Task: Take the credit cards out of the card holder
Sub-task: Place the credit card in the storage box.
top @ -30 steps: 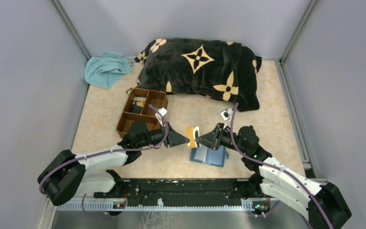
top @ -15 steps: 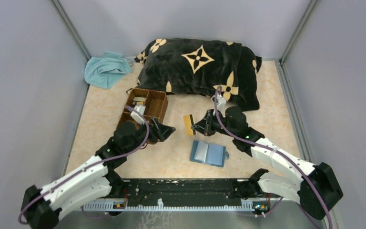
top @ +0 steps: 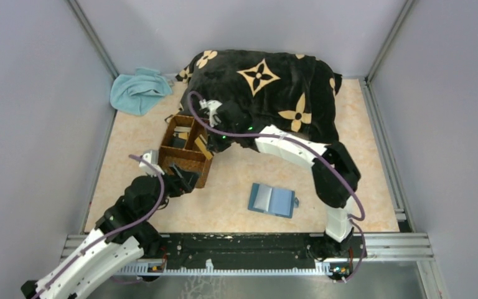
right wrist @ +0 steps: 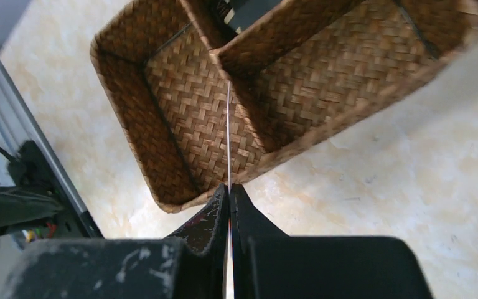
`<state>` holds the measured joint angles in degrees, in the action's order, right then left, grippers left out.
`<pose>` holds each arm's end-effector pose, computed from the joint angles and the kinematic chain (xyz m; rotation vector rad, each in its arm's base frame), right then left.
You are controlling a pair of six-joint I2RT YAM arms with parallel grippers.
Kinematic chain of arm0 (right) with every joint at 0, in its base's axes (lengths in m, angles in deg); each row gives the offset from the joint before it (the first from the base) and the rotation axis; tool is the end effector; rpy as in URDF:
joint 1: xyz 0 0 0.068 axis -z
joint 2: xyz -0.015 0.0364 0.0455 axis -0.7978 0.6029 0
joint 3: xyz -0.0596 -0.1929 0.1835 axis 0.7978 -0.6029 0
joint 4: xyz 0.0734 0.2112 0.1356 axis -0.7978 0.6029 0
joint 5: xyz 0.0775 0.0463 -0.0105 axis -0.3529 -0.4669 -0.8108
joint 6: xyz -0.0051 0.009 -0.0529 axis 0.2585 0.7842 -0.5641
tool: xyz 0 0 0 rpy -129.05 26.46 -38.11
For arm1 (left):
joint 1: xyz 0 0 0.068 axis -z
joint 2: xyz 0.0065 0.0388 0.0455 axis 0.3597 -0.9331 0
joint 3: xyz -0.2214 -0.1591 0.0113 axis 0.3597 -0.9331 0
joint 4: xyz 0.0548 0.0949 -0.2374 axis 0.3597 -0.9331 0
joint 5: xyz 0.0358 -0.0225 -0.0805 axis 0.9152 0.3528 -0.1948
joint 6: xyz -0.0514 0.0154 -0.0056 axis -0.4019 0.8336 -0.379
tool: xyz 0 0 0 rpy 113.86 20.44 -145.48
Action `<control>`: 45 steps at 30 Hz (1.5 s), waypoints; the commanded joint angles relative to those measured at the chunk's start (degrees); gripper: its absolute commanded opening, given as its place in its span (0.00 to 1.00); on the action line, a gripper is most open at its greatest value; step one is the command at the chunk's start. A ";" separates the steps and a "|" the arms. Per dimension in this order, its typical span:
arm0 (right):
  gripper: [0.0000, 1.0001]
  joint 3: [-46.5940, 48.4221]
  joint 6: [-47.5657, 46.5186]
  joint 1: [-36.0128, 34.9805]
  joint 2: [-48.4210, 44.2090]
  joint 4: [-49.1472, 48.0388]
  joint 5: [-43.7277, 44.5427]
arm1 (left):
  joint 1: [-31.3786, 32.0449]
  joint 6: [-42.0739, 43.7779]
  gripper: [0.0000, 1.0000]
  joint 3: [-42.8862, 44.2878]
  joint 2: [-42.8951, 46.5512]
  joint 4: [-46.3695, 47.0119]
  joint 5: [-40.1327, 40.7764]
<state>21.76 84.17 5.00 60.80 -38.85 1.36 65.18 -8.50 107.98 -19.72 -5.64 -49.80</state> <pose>0.2790 0.3220 0.2762 -0.7794 2.1890 0.8681 0.0920 -0.0742 0.2567 -0.1923 1.9406 -0.7418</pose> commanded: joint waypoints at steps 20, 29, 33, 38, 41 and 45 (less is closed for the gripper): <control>0.00 22.02 -8.39 -8.95 16.80 8.55 6.06 | -0.15 -1.59 0.88 1.76 6.19 -10.54 5.23; 0.00 17.01 -4.82 -6.41 13.13 1.41 8.62 | -0.15 -1.76 0.88 1.34 6.97 -10.72 5.77; 0.00 15.73 -5.30 -5.14 12.11 -0.73 8.73 | -0.17 -1.57 0.88 1.18 6.73 -10.27 5.75; 0.00 17.60 -6.92 -4.17 12.68 0.32 8.21 | -0.16 -1.47 0.88 0.60 6.58 -9.84 5.88; 0.00 17.46 -6.98 -4.11 11.61 -0.59 6.80 | -0.15 -1.47 0.88 0.23 6.32 -9.43 6.07; 0.00 17.33 -6.67 -4.18 10.00 -1.42 6.17 | -0.15 -1.53 0.88 0.19 6.11 -9.19 5.79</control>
<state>37.00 78.31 0.12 76.72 -35.75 6.97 65.18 -9.99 108.68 -13.52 -15.94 -44.51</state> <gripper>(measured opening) 0.008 0.880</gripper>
